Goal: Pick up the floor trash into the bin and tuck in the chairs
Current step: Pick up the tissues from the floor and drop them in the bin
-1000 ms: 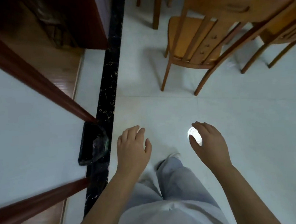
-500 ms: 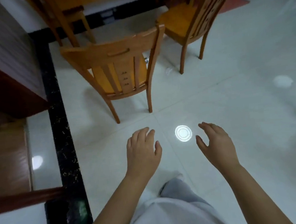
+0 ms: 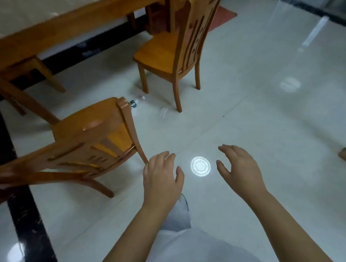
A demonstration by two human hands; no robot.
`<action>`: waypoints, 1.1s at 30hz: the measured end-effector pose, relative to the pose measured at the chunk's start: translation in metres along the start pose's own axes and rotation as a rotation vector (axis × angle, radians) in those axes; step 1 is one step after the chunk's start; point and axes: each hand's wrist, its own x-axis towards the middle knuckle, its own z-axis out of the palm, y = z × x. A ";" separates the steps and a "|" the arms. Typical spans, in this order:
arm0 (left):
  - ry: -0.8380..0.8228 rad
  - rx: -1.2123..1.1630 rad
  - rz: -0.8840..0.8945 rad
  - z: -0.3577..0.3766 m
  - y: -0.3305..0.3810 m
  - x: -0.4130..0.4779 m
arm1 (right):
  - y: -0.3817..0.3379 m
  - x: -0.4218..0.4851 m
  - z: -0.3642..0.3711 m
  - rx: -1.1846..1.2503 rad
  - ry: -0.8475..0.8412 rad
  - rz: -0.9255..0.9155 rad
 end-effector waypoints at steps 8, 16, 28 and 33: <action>-0.050 0.042 0.038 -0.013 -0.001 0.167 | 0.000 0.156 0.019 -0.037 0.047 -0.012; -0.079 0.038 -0.152 0.001 -0.012 0.291 | 0.019 0.285 0.061 -0.069 -0.041 -0.094; 0.196 0.008 -0.571 0.038 -0.059 0.460 | 0.045 0.511 0.159 -0.017 -0.366 -0.469; 0.229 0.012 -0.632 0.069 -0.112 0.505 | 0.044 0.564 0.231 0.022 -0.463 -0.496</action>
